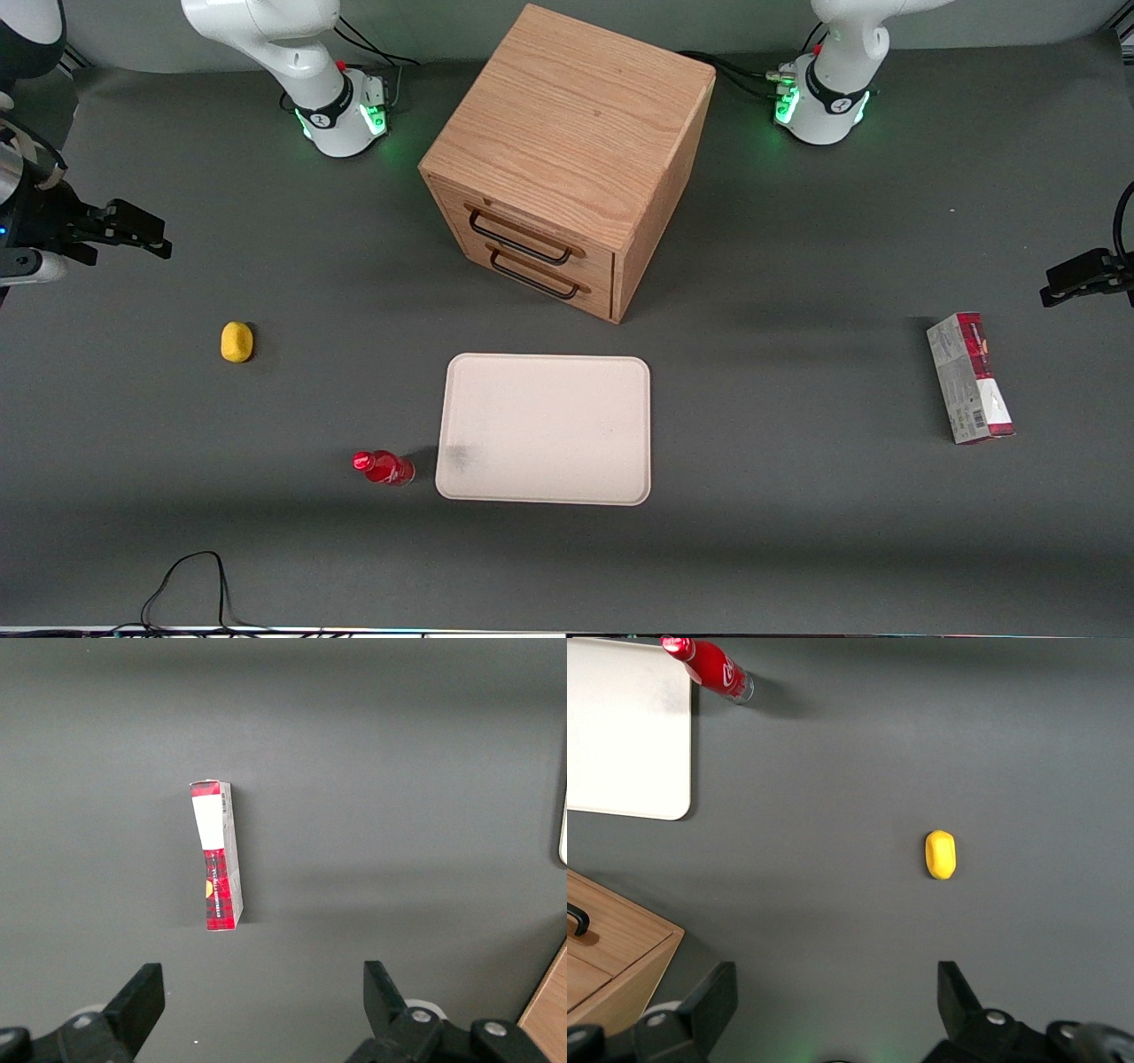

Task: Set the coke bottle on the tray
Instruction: 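Move the open right gripper toward the red Coca-Cola bottle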

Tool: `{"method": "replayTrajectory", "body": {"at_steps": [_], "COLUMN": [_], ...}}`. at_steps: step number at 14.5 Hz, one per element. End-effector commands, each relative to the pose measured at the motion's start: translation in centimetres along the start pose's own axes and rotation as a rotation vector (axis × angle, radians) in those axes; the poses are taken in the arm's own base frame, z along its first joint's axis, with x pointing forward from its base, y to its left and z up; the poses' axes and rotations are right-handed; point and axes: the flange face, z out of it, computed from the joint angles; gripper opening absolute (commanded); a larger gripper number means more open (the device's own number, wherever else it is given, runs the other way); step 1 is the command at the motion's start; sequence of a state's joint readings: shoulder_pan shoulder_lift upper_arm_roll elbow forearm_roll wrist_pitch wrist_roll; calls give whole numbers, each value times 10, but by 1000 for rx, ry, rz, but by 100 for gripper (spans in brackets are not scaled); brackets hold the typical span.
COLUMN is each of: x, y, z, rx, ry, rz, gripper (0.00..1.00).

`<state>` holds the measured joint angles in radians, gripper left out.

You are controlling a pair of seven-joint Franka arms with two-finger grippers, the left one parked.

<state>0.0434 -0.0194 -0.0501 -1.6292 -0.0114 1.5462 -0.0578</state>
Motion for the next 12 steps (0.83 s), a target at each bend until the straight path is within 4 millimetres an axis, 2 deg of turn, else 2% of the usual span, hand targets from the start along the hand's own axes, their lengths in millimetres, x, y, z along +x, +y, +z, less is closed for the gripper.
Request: {"method": "replayTrajectory", "body": {"at_steps": [1,4,6,8,12], "x": [18,33,55,81,119], "y": [-15,-47,-71,-114,-175], "z": [-5,-1,0,-1,6], "rx": [-10,-8,-7,-10,28], "ry": [5,8,22,51,51], "rz": [0,-2,62,28,-38], "gripper": [100,100,100,100,100]}}
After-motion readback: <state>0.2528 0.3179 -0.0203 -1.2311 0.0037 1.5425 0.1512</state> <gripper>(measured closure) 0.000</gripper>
